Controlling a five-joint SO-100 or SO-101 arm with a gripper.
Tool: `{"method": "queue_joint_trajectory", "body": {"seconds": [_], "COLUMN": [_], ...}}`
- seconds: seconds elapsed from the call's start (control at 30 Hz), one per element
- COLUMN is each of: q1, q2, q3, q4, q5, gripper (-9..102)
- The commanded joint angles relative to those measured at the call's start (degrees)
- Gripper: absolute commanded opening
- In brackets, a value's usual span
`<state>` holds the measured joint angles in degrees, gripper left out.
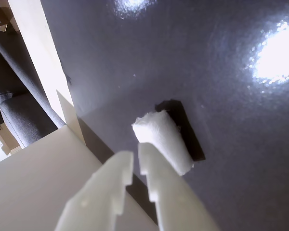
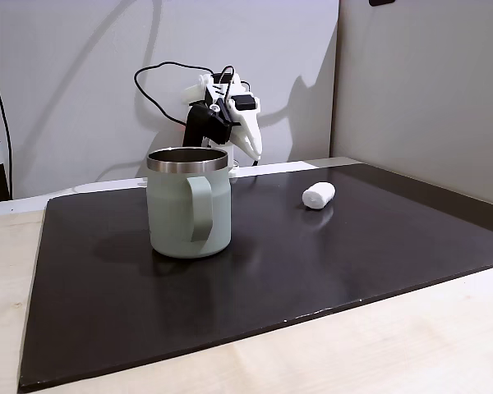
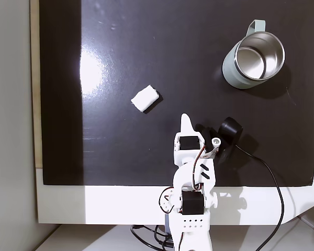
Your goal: Grasp a gauze and put it in the cup.
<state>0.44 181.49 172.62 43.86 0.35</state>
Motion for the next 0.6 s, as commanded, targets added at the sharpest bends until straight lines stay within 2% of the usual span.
{"method": "queue_joint_trajectory", "body": {"seconds": [0.0,0.57], "q1": [-0.79,-1.05], "q2": [0.53,0.53], "q3": [-0.44,-0.44], "q4": [-1.41,-1.41], "q5": [-0.18,-0.26], "gripper": [0,0]}}
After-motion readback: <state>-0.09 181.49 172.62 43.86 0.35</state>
